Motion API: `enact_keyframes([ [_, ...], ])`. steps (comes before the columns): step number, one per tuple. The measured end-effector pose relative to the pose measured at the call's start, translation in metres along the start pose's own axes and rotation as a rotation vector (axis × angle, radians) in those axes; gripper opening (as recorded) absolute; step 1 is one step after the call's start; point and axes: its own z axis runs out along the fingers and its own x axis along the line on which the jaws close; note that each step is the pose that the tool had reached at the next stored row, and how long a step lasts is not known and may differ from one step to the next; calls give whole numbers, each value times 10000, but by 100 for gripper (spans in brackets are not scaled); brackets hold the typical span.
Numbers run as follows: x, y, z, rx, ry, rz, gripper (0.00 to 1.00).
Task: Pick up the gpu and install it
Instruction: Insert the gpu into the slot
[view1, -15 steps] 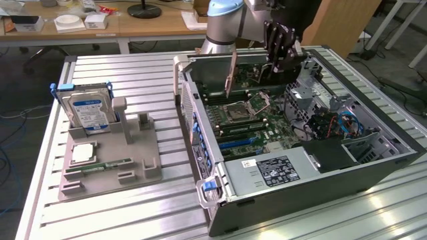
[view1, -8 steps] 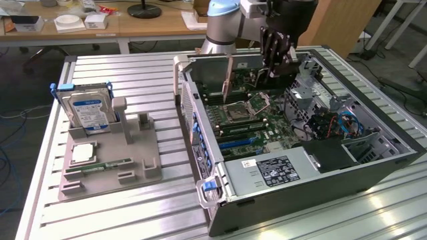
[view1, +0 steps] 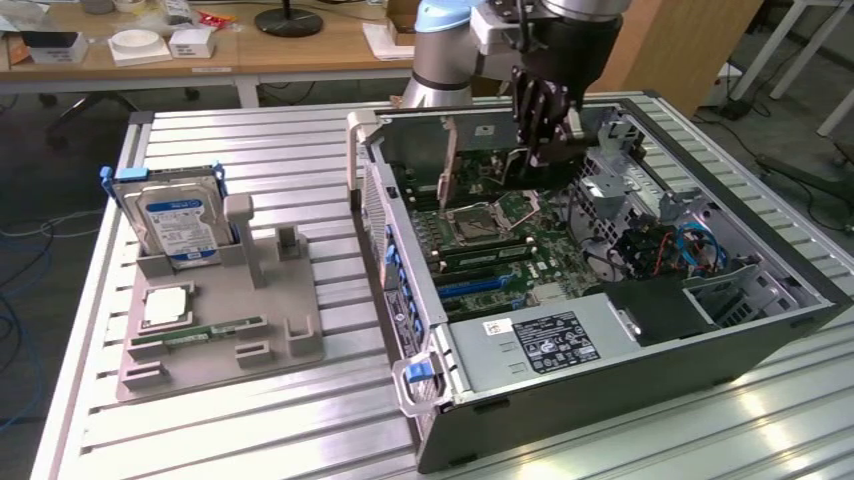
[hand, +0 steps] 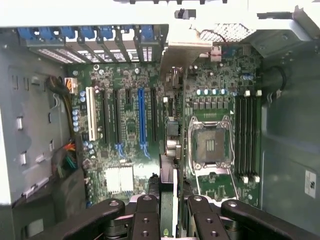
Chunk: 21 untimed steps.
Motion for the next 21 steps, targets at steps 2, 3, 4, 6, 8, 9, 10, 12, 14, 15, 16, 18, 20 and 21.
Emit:
enact_keyframes([
  [2, 3, 33, 31, 0, 0, 0, 27],
  [3, 4, 37, 47, 0, -1, -1, 27],
  [4, 5, 39, 62, 0, -1, -2, 27],
  [6, 13, 42, 83, 0, 0, -1, 27],
  [8, 27, 42, 95, 0, 1, -1, 27],
  [9, 36, 42, 100, 0, 1, 0, 27],
  [10, 45, 41, 104, 0, 0, -1, 27],
  [12, 63, 40, 115, 0, 0, -1, 27],
  [14, 75, 41, 133, 0, -1, 0, 27],
  [15, 79, 42, 143, 0, 8, 0, 27],
  [16, 80, 42, 159, 1, 21, 0, 27],
  [18, 82, 49, 193, 0, 23, -4, 27],
  [20, 84, 52, 222, 0, 25, -7, 27],
  [21, 84, 56, 235, 0, 24, -11, 27],
])
